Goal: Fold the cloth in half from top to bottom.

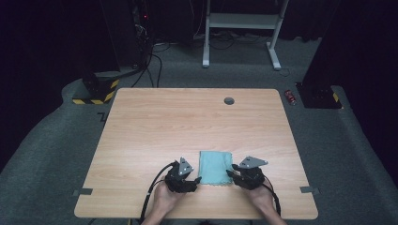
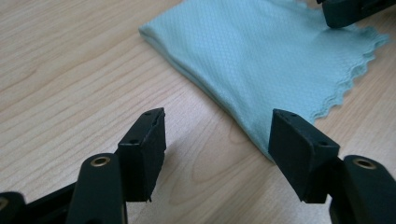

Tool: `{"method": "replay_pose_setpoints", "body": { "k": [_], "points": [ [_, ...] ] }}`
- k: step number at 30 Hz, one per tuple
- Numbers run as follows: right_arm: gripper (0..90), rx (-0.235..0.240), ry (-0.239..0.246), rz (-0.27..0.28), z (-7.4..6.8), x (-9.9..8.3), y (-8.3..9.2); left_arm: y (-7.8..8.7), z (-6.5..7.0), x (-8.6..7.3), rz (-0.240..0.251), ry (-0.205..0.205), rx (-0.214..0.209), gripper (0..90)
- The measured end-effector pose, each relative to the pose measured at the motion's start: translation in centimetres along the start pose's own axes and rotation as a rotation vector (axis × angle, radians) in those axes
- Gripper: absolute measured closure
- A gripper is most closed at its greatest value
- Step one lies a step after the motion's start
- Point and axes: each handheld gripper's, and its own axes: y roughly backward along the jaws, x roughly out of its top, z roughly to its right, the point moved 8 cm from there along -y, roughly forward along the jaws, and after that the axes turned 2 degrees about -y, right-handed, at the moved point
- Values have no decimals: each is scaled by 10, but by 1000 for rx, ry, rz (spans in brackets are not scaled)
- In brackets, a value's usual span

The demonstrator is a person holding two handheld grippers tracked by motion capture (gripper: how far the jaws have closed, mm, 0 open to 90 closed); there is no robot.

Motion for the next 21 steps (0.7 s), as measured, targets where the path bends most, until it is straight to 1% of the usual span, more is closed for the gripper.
{"method": "replay_pose_setpoints", "body": {
  "k": [2,4,5,6,7,9,10,12,14,15,16,19,21],
  "points": [
    [631,16,-6,21,-3,0,4,-1,1,0,-5,-2,-2,370],
    [622,21,5,11,-6,-3,5,-3,2,-4,-19,0,-3,369],
    [616,24,16,-1,-8,-5,5,-3,1,-5,-11,2,-4,368],
    [610,20,26,-13,-9,-8,4,-2,1,-6,-9,14,-8,369],
    [610,17,28,-9,-9,-10,5,-1,1,-6,-8,15,-9,368],
    [597,25,15,-3,-8,-12,7,0,0,-7,-6,10,-2,368],
    [597,22,14,-1,-8,-12,7,1,1,-8,-7,13,-6,368],
    [613,17,19,10,-8,-12,10,3,0,-8,8,17,-3,369],
    [624,20,9,28,-8,-11,13,7,-1,-7,51,52,-6,375],
    [624,24,-2,36,-7,-11,15,8,-2,-7,57,61,-7,374],
    [624,24,-6,39,-6,-10,16,8,-3,-7,56,72,-7,373],
    [621,19,-4,31,-3,-12,16,6,-4,-13,27,76,-3,370],
    [621,17,-6,33,-2,-13,19,9,-7,-15,33,85,4,370]
  ]
}}
